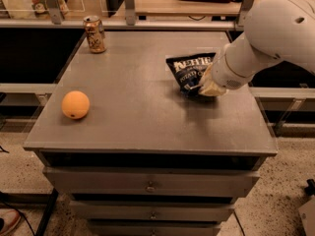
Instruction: Move blue chip bag near orange
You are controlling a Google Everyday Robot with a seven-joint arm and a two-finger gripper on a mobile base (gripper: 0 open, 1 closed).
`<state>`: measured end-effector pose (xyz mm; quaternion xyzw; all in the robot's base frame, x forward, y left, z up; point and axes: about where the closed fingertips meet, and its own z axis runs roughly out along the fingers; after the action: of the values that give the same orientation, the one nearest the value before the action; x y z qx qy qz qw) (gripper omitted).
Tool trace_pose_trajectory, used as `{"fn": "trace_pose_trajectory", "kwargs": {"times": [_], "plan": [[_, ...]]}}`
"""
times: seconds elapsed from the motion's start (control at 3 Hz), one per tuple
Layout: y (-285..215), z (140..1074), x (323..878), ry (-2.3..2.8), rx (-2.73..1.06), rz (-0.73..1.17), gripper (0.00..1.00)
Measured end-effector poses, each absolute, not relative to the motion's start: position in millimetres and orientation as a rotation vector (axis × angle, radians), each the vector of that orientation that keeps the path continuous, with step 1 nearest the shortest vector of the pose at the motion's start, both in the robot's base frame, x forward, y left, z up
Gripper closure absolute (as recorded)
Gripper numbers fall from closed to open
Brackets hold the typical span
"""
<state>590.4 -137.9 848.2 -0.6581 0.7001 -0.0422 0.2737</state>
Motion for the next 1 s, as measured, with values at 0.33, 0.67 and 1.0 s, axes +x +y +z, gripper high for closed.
{"fn": "trace_pose_trajectory", "kwargs": {"times": [0.33,0.67,1.0], "plan": [[-119.4,865.9,573.2,1.786,-1.82,-0.08,1.0],[-103.7,881.5,555.9,1.698,-1.856,-0.047,1.0],[-85.8,892.0,539.2,1.629,-1.878,-0.016,1.0]]}}
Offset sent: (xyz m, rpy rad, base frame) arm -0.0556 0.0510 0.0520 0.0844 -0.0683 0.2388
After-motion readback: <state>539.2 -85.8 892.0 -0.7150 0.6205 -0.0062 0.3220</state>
